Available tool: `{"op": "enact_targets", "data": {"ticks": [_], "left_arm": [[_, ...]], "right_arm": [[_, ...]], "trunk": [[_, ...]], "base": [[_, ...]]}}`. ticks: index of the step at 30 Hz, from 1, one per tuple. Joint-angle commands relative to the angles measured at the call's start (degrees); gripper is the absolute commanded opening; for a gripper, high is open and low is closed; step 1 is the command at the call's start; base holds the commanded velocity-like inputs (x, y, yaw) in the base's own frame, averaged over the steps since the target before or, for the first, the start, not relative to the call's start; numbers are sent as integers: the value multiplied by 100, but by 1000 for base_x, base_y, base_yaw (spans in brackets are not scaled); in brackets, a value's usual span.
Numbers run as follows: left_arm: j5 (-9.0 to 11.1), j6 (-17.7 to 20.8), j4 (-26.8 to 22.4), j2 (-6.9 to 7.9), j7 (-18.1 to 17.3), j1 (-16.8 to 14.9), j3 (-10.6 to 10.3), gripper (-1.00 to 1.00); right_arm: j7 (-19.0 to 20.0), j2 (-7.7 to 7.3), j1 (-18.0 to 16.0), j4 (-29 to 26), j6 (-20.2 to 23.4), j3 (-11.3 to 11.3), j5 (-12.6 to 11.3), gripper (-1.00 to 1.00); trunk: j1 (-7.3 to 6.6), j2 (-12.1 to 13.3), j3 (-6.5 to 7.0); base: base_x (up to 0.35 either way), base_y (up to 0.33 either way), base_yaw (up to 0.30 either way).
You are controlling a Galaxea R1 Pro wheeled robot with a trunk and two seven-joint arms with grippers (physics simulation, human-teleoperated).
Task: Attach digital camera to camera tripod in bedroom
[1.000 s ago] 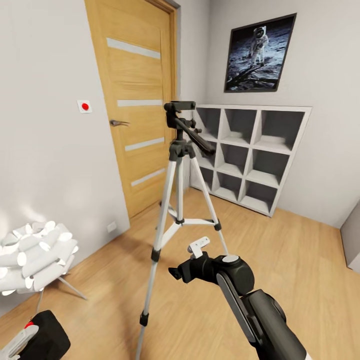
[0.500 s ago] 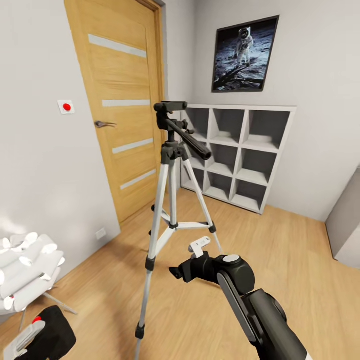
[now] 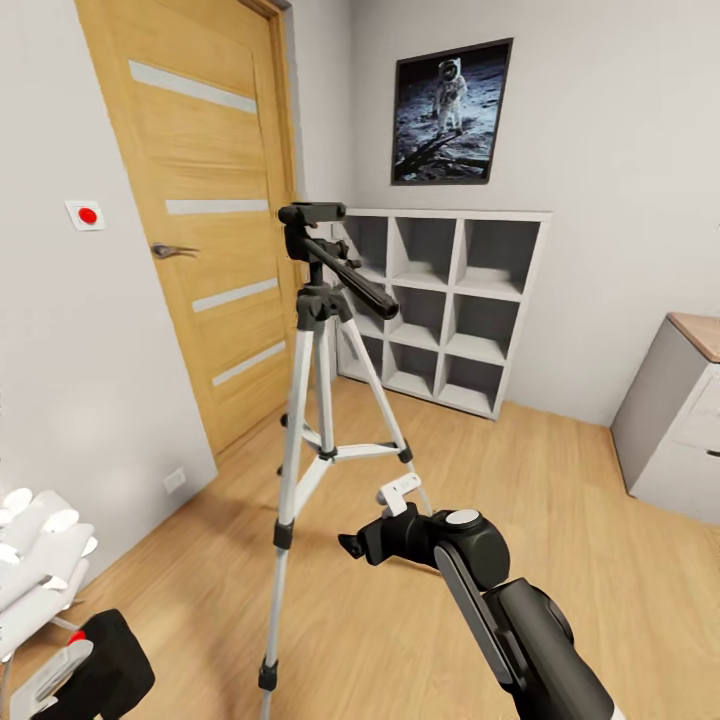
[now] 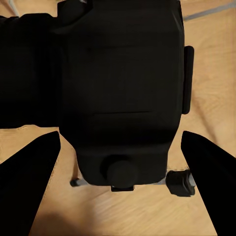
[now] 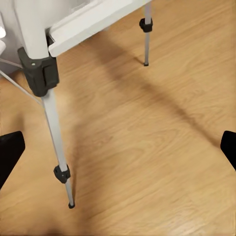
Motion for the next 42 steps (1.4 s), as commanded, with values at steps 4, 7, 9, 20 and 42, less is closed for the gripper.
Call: {"op": "enact_targets", "data": {"ticks": [4, 7, 9, 20, 42], "left_arm": [[10, 41, -6, -11, -22, -7, 9, -100], [10, 42, -6, -13, -23, -7, 7, -100], [10, 43, -3, -14, -23, -7, 6, -100], [12, 36, -2, -14, -15, -7, 5, -100], [19, 35, 0, -13, -9, -7, 5, -100]], "right_arm": [[-33, 1, -5, -3, 30, -4, -54, 100], [-33, 1, -5, -3, 30, -4, -54, 100], [-33, 1, -5, -3, 30, -5, -54, 100], [-33, -7, -5, -3, 30, -12, -53, 100], [-33, -1, -5, -3, 30, -22, -51, 100]], "trunk": [[-1, -3, -5], [-1, -3, -5], [-1, -3, -5], [-1, -3, -5], [-1, -3, -5]], "base": [[0, 185, -34], [0, 81, -13], [0, 46, -8], [0, 52, -7], [17, 70, -113]]}}
